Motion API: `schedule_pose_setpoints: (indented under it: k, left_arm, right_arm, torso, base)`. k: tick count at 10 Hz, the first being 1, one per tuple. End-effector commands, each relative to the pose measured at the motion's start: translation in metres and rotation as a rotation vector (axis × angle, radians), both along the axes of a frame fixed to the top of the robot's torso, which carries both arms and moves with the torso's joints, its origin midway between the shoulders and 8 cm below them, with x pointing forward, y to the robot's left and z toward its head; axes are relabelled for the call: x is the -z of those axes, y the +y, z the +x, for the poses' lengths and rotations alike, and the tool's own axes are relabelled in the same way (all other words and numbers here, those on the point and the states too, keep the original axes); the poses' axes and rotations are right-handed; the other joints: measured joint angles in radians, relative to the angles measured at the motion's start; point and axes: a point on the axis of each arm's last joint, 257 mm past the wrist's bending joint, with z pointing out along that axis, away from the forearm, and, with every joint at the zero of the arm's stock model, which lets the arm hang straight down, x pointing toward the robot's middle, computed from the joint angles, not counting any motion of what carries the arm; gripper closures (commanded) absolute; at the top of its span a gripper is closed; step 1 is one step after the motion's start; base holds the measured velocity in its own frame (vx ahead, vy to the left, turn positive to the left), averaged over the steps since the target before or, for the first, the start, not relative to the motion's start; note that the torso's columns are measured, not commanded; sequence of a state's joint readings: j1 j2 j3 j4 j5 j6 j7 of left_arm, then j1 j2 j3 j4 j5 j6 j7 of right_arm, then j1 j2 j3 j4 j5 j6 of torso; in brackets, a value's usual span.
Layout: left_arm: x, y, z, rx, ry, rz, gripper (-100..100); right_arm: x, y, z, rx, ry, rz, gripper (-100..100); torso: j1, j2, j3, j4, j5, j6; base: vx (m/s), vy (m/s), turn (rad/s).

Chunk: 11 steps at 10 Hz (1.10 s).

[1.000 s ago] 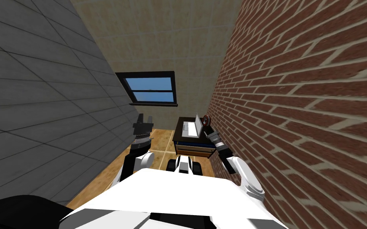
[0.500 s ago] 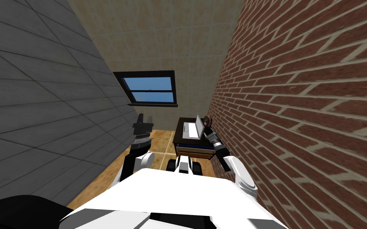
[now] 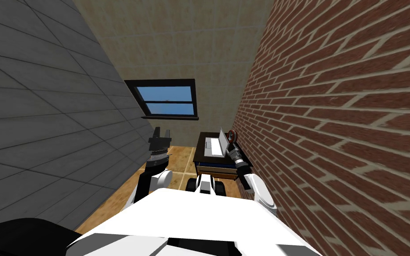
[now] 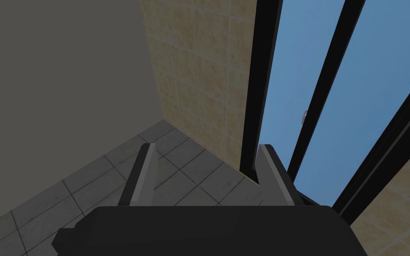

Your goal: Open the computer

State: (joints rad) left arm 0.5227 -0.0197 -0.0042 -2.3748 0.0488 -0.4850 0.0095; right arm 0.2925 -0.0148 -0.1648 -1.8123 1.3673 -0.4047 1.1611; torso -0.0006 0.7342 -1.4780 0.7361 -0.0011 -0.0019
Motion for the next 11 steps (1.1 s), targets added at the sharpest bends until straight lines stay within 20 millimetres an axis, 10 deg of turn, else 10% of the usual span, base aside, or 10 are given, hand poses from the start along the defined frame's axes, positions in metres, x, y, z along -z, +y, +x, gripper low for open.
schedule_pose_setpoints:
  k: [1,5,6,11]
  left_arm:
    - [0.0,0.0,0.0,0.0,0.0,0.0,0]
    - [0.0,0.0,0.0,0.0,0.0,0.0,0]
    - [0.0,0.0,0.0,0.0,0.0,0.0,0]
    - [0.0,0.0,0.0,0.0,0.0,0.0,0]
  right_arm:
    - [0.004,0.011,0.002,0.018,0.003,0.027,-100]
    - [0.002,0.003,0.0,0.024,0.002,0.018,-100]
    - [0.002,0.003,0.0,0.025,0.002,0.019,100]
    - [0.005,0.005,-0.004,0.029,-0.002,-0.174,100]
  torso:
    - [0.001,-0.001,-0.001,0.0,0.0,0.0]
    - [0.002,0.001,0.0,0.001,0.001,0.002]
    - [0.0,0.004,0.002,0.002,0.001,0.002]
    - [-0.001,0.002,0.001,-0.001,0.001,0.003]
  base:
    - [0.012,0.006,0.009]
    - [0.045,0.017,0.033]
    - [0.008,0.005,0.005]
    - [0.007,0.071,0.006]
